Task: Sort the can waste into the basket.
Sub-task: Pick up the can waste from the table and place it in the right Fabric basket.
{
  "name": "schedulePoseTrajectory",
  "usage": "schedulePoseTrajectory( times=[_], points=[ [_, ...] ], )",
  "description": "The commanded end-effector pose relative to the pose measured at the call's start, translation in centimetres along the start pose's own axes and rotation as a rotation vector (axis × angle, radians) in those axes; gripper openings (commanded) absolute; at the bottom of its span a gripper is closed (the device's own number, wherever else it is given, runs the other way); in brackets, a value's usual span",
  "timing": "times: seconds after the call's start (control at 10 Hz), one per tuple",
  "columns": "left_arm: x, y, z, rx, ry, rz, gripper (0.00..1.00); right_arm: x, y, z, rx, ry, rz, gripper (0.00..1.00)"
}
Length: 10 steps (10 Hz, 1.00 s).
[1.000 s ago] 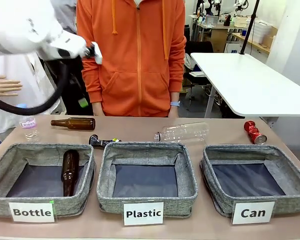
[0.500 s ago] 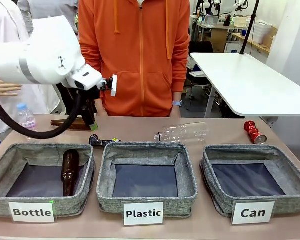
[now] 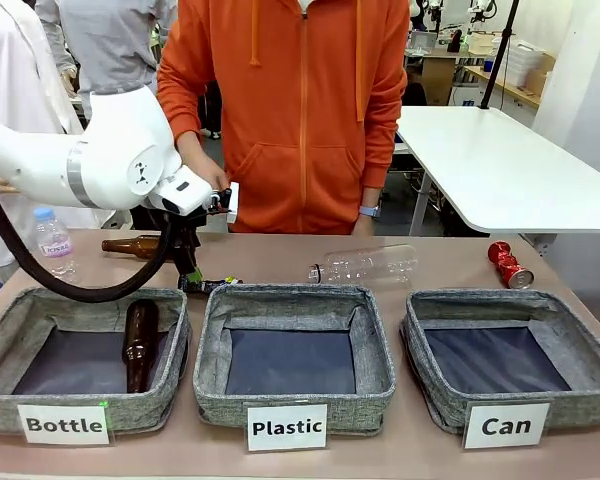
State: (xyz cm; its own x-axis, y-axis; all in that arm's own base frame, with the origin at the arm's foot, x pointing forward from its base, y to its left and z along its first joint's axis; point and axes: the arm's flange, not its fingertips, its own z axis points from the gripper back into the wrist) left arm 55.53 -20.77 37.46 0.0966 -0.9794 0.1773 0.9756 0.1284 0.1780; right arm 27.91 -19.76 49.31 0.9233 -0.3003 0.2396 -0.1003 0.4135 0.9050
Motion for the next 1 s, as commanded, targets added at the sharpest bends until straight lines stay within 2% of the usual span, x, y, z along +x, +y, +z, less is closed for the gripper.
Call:
schedulePoseTrajectory(
  times=[0.0, 0.1, 0.2, 0.3, 0.4, 0.6, 0.7, 0.9],
  points=[
    [-0.1, 0.3, 2.0, -0.012, -0.026, 0.022, 1.0, 0.0, 0.0, 0.1, 0.017, -0.005, 0.027, 1.0],
    [-0.9, -0.3, 5.6, -0.066, -0.098, 0.047, 1.0, 0.0, 0.0, 0.1, 0.017, -0.005, 0.027, 1.0],
    [-2.8, -2.4, 11.6, -0.12, -0.204, 0.057, 1.0, 0.0, 0.0, 0.1, 0.017, -0.005, 0.027, 1.0],
    [-5.5, -5.3, 17.5, -0.113, -0.247, 0.109, 1.0, 0.0, 0.0, 0.1, 0.017, -0.005, 0.027, 1.0],
    [-8.2, -7.8, 21.4, -0.099, -0.266, 0.153, 1.0, 0.0, 0.0, 0.1, 0.017, -0.005, 0.027, 1.0],
    [-13.1, -10.7, 25.2, -0.082, -0.222, 0.309, 1.0, 0.0, 0.0, 0.1, 0.017, -0.005, 0.027, 1.0],
    [-16.2, -10.8, 27.2, -0.057, -0.239, 0.425, 1.0, 0.0, 0.0, 0.1, 0.017, -0.005, 0.027, 1.0],
    [-25.1, -10.6, 30.5, -0.046, -0.337, 0.648, 1.0, 0.0, 0.0, 0.1, 0.017, -0.005, 0.027, 1.0]
  ],
)
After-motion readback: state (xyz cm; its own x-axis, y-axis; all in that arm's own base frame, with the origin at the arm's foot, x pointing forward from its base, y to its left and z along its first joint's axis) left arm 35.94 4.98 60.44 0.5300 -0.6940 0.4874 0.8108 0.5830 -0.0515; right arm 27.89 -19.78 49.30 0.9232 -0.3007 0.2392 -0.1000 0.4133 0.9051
